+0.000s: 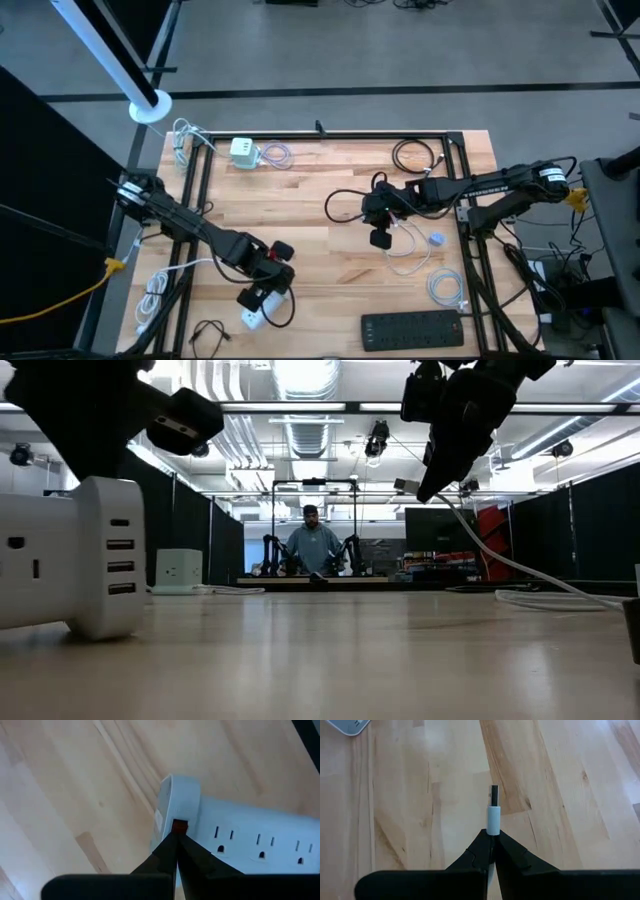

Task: Insert USB
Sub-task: Insert the white charger cable into the white outlet extension

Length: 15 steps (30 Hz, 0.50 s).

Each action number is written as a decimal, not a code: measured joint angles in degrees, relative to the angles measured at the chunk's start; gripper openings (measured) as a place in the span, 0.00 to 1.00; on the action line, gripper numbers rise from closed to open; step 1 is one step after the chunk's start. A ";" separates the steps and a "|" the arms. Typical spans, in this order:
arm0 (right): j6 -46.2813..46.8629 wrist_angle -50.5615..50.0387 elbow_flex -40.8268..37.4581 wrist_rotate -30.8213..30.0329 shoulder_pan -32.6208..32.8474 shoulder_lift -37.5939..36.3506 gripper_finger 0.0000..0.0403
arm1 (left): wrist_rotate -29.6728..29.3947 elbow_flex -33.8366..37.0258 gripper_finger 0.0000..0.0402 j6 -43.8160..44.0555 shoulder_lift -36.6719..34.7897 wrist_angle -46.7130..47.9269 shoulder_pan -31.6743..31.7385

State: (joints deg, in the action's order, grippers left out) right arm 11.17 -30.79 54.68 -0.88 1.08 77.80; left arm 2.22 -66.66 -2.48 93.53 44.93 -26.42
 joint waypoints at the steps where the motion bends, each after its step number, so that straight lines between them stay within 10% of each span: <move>1: 0.20 0.01 0.00 -0.02 0.11 0.00 0.00 | -0.08 0.30 0.00 0.00 -0.04 -0.40 0.40; 15: 1.96 0.07 0.00 -0.12 2.09 -0.02 0.00 | -0.35 1.08 0.00 0.02 0.09 -0.63 5.58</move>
State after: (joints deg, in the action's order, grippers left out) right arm 13.14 -30.72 54.68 -1.00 3.17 77.78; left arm 1.87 -65.58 -2.46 93.62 44.30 -20.84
